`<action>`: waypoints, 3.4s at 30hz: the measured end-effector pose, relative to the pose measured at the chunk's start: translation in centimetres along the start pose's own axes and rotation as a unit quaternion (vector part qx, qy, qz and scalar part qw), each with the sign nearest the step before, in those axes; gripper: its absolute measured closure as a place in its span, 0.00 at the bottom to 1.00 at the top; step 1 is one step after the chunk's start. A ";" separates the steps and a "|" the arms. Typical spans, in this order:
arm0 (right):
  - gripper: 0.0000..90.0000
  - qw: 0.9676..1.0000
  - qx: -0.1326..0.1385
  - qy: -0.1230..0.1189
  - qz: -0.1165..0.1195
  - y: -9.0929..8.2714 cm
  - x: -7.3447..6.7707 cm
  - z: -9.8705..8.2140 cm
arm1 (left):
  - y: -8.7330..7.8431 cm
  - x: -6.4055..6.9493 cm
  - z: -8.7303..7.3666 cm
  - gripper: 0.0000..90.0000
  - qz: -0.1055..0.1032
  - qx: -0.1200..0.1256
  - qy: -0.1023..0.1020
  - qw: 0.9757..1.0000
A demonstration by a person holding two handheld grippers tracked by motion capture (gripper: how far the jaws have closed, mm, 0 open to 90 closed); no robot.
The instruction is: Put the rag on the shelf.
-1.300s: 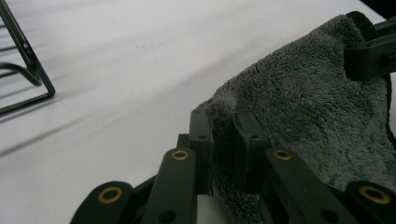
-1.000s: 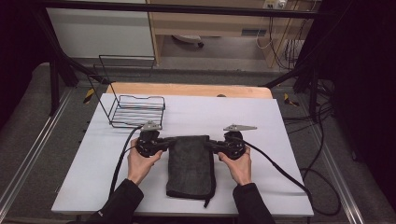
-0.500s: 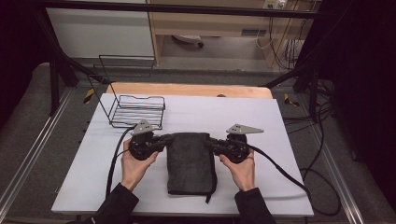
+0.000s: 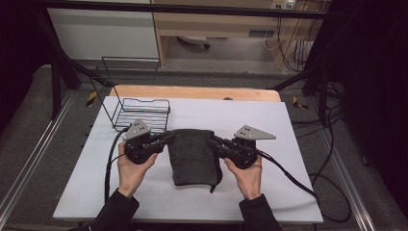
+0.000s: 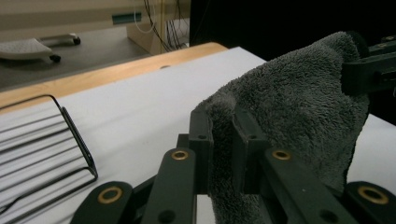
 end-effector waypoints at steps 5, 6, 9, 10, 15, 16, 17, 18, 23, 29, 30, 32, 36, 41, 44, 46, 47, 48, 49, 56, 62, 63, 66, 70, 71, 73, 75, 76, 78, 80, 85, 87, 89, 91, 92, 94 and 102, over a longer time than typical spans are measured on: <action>0.86 1.000 0.020 -0.014 -0.001 0.0 -0.7 1.1 | -1.0 -0.1 1.1 0.88 0.007 0.021 0.006 1.000; 0.87 0.999 0.029 -0.019 -0.001 0.0 -1.0 1.5 | -1.2 -0.1 1.3 0.88 0.008 0.026 0.005 1.000; 0.87 0.999 0.038 -0.026 0.001 0.2 -1.4 2.1 | -1.7 -0.3 1.8 0.88 0.014 0.038 0.006 0.999; 0.86 0.999 0.040 -0.026 0.001 0.2 -1.6 2.3 | -1.9 -0.4 2.0 0.88 0.017 0.041 0.007 0.999; 0.87 0.998 0.054 -0.033 0.001 0.6 -2.1 3.0 | -2.6 -0.8 2.7 0.88 0.028 0.062 0.009 0.998; 0.87 0.998 0.058 -0.036 0.001 0.7 -2.2 3.2 | -2.8 -0.8 2.8 0.89 0.031 0.066 0.009 0.997; 0.87 0.997 0.063 -0.038 0.000 0.8 -2.4 3.4 | -2.9 -0.9 2.9 0.88 0.032 0.070 0.008 0.997; 0.87 0.997 0.066 -0.041 0.000 0.9 -2.5 3.6 | -3.1 -1.0 3.0 0.89 0.034 0.073 0.008 0.997; 0.87 0.995 0.081 -0.050 0.000 1.5 -3.3 4.5 | -4.0 -1.6 3.7 0.89 0.042 0.092 0.004 0.995; 0.87 0.993 0.098 -0.062 -0.001 2.5 -4.1 5.5 | -5.1 -2.4 4.6 0.89 0.052 0.110 0.003 0.993; 0.87 0.993 0.100 -0.063 0.000 2.6 -4.3 5.7 | -5.4 -2.6 4.8 0.89 0.055 0.116 0.004 0.992; 0.87 0.992 0.107 -0.068 0.000 2.9 -4.7 6.1 | -5.7 -2.9 5.1 0.89 0.060 0.123 0.005 0.991; 0.87 0.990 0.116 -0.075 0.001 3.7 -5.5 7.1 | -6.5 -3.5 5.8 0.89 0.067 0.135 0.005 0.989; 0.87 0.988 0.129 -0.083 0.004 4.6 -6.5 8.3 | -7.6 -4.2 6.6 0.89 0.076 0.153 0.004 0.985; 0.87 0.987 0.134 -0.090 0.001 5.2 -7.0 9.0 | -8.2 -4.6 7.1 0.89 0.083 0.164 0.003 0.983; 0.87 0.986 0.139 -0.092 0.000 5.6 -7.4 9.5 | -8.6 -5.0 7.4 0.89 0.087 0.172 0.002 0.981; 0.87 0.986 0.140 -0.095 0.000 5.8 -7.5 9.8 | -8.8 -5.1 7.6 0.89 0.089 0.176 0.002 0.980; 0.87 0.985 0.143 -0.095 -0.001 6.1 -7.6 10.1 | -9.0 -5.3 7.8 0.89 0.092 0.180 0.002 0.979; 0.87 0.985 0.144 -0.098 -0.001 6.3 -7.8 10.3 | -9.2 -5.5 7.9 0.89 0.094 0.183 0.002 0.979; 0.87 0.981 0.160 -0.108 -0.002 7.6 -8.4 12.2 | -10.5 -6.8 9.3 0.89 0.105 0.204 -0.002 0.973; 0.87 0.978 0.174 -0.118 -0.003 8.4 -8.8 13.9 | -11.2 -7.6 10.4 0.89 0.110 0.217 -0.002 0.970; 0.87 0.977 0.175 -0.121 -0.003 8.5 -8.8 14.0 | -11.3 -7.8 10.6 0.89 0.111 0.220 -0.003 0.969; 0.87 0.976 0.182 -0.120 -0.005 8.8 -8.9 14.9 | -11.6 -8.1 11.3 0.89 0.115 0.226 0.000 0.967; 0.87 0.973 0.193 -0.123 -0.007 9.4 -9.0 16.3 | -12.1 -8.5 12.6 0.89 0.117 0.238 0.002 0.964; 0.87 0.973 0.196 -0.124 -0.007 9.5 -9.0 16.6 | -12.2 -8.5 12.8 0.89 0.118 0.239 0.004 0.964; 0.87 0.972 0.200 -0.124 -0.009 9.6 -9.1 17.1 | -12.4 -8.7 13.2 0.89 0.121 0.242 0.007 0.963; 0.87 0.970 0.203 -0.130 -0.011 9.8 -9.2 17.7 | -12.6 -8.9 13.7 0.89 0.124 0.246 0.008 0.961; 0.87 0.970 0.205 -0.130 -0.010 9.9 -9.2 18.0 | -12.7 -9.0 13.9 0.89 0.124 0.250 0.007 0.960; 0.87 0.969 0.210 -0.132 -0.010 10.1 -9.3 18.6 | -13.0 -9.2 14.4 0.89 0.126 0.254 0.008 0.959; 0.87 0.968 0.212 -0.134 -0.010 10.3 -9.4 19.1 | -13.2 -9.5 14.8 0.89 0.128 0.258 0.007 0.958; 0.87 0.966 0.218 -0.137 -0.011 11.0 -9.7 20.3 | -13.5 -10.2 15.7 0.89 0.131 0.265 0.006 0.955; 0.87 0.966 0.221 -0.137 -0.010 11.3 -9.8 20.9 | -13.7 -10.5 16.0 0.89 0.132 0.267 0.005 0.955; 0.87 0.965 0.222 -0.138 -0.009 11.5 -9.8 21.3 | -13.9 -10.8 16.4 0.89 0.134 0.271 0.005 0.953; 0.87 0.964 0.226 -0.140 -0.006 11.7 -9.9 21.8 | -14.1 -11.0 16.8 0.89 0.135 0.273 0.006 0.953; 0.87 0.963 0.228 -0.141 -0.007 11.8 -9.9 22.1 | -14.2 -11.1 17.0 0.89 0.137 0.274 0.008 0.952; 0.87 0.963 0.228 -0.142 -0.009 12.0 -9.9 22.6 | -14.3 -11.4 17.5 0.89 0.140 0.275 0.011 0.951; 0.87 0.961 0.234 -0.149 -0.011 12.9 -10.0 24.7 | -14.4 -12.5 19.4 0.89 0.146 0.279 0.009 0.949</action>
Point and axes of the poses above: each handheld gripper's, and its own axes: y roughly forward along the jaws, z roughly out of its top, x roughly to its right, the point moved 4 cm from there along y, roughly forward along the jaws
